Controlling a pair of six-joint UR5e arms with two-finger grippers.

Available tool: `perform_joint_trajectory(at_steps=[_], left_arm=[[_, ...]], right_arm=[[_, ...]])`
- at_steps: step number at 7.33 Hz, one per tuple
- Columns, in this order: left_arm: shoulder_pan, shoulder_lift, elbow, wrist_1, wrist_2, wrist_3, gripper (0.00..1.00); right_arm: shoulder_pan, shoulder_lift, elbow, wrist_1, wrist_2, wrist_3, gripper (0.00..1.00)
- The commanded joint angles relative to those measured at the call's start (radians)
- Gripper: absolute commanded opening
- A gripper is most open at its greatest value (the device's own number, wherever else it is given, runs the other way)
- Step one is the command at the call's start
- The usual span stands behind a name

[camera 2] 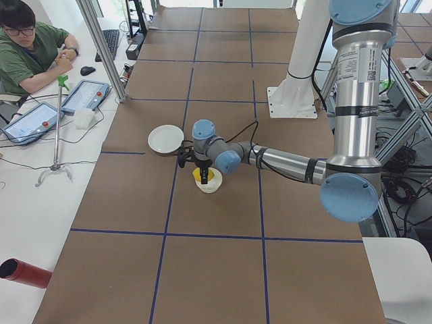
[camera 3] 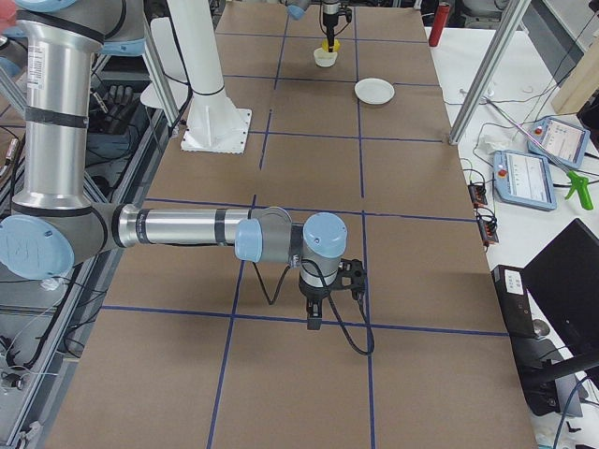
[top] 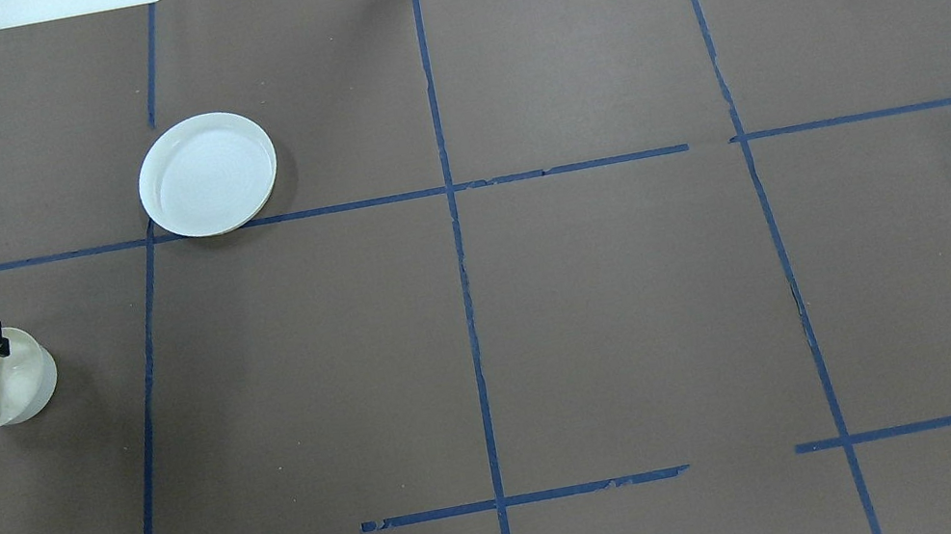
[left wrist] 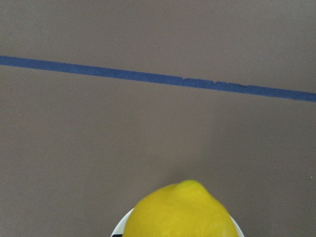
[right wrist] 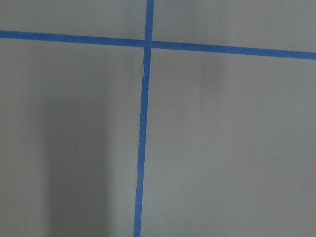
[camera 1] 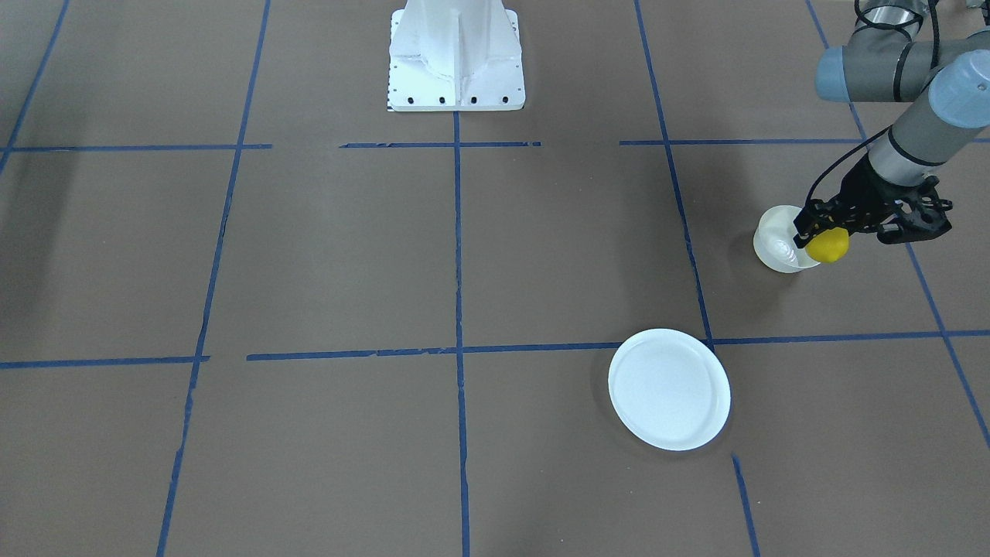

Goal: Move lemon from plate to bowl
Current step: 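Lower the lemon into the bowl and open the left gripper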

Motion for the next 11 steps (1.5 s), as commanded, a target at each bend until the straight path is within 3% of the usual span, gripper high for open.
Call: perform_joint_trajectory(at_steps=[1, 4, 7, 9, 11], left_arm=[[0.013, 0.0, 0.005, -0.001, -0.001, 0.002, 0.99], [0.011, 0.002, -0.006, 0.005, -0.007, 0.002, 1.0], [-0.018, 0.024, -0.044, 0.016, -0.088, 0.093, 1.0], [-0.186, 0.061, -0.056, 0.103, -0.107, 0.428, 1.0], [-0.39, 0.063, -0.056, 0.335, -0.102, 0.842, 1.0]], right_arm=[[0.0, 0.0, 0.0, 0.0, 0.0, 0.0, 1.0], [0.0, 0.0, 0.0, 0.0, 0.0, 0.0, 1.0], [0.0, 0.0, 0.0, 0.0, 0.0, 0.0, 1.0], [0.0, 0.0, 0.0, 0.0, 0.0, 0.0, 1.0], [0.0, 0.0, 0.0, 0.0, 0.0, 0.0, 1.0]])
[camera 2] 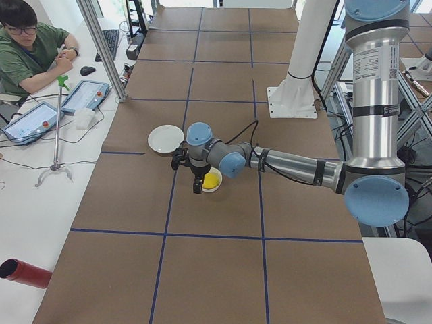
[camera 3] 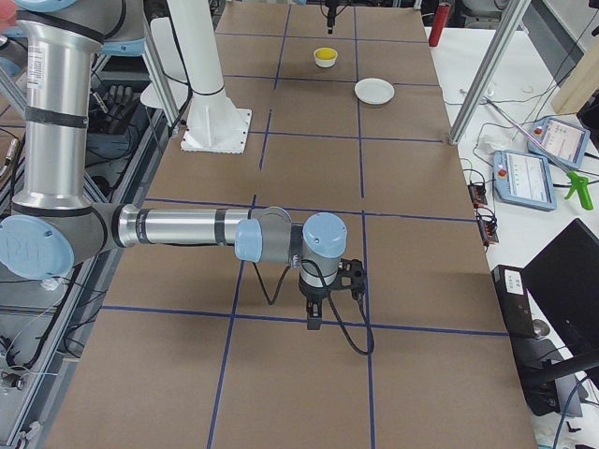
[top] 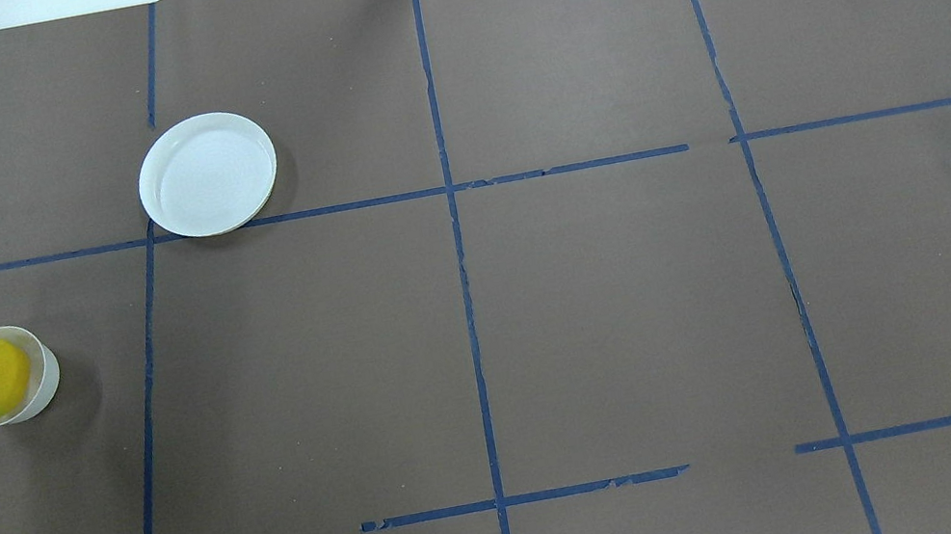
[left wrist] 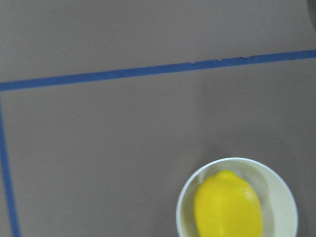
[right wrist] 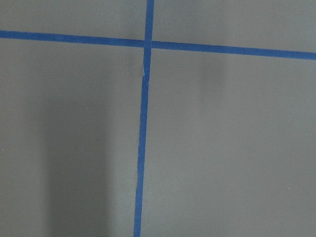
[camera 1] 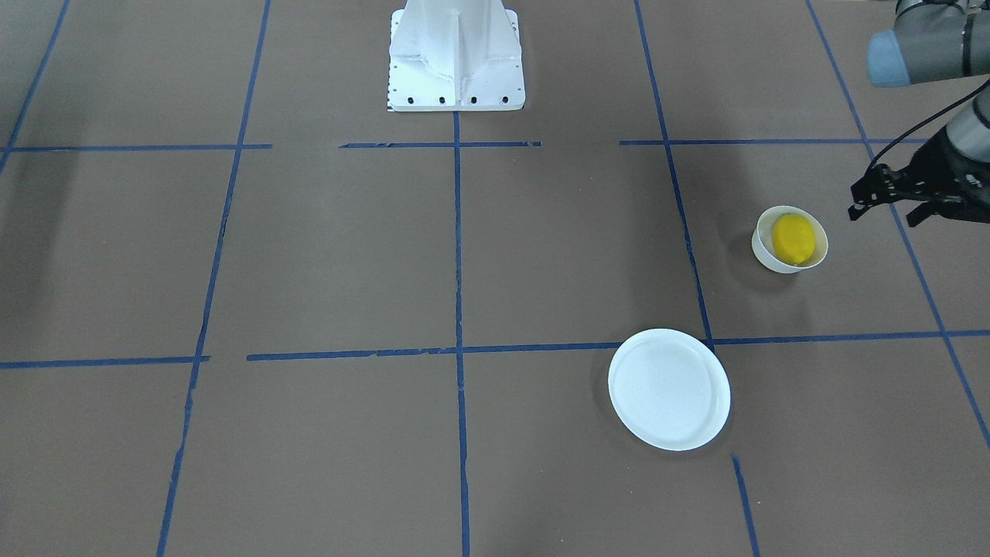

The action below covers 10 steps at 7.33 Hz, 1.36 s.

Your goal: Move lemon from plate to bowl

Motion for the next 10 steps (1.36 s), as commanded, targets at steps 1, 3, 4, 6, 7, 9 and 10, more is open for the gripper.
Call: perform_joint_trajectory(at_steps=[1, 3, 4, 6, 7, 9, 10], left_arm=[[-0.215, 0.003, 0.012, 0.229, 0.0, 0.376, 1.0], [-0.346, 0.04, 0.059, 0.241, -0.006, 0.449, 1.0], [-0.363, 0.048, 0.076, 0.24, -0.012, 0.452, 1.0], [-0.403, 0.056, 0.073, 0.244, -0.068, 0.452, 1.0], [-0.404, 0.056, 0.064, 0.243, -0.07, 0.452, 1.0], [-0.401, 0.053, 0.078, 0.238, -0.061, 0.451, 1.0], [-0.401, 0.053, 0.076, 0.237, -0.058, 0.452, 1.0]], right_arm=[[0.0, 0.0, 0.0, 0.0, 0.0, 0.0, 1.0], [0.0, 0.0, 0.0, 0.0, 0.0, 0.0, 1.0], [0.0, 0.0, 0.0, 0.0, 0.0, 0.0, 1.0], [0.0, 0.0, 0.0, 0.0, 0.0, 0.0, 1.0], [0.0, 0.0, 0.0, 0.0, 0.0, 0.0, 1.0], [0.0, 0.002, 0.0, 0.0, 0.0, 0.0, 1.0], [0.0, 0.0, 0.0, 0.0, 0.0, 0.0, 1.0]])
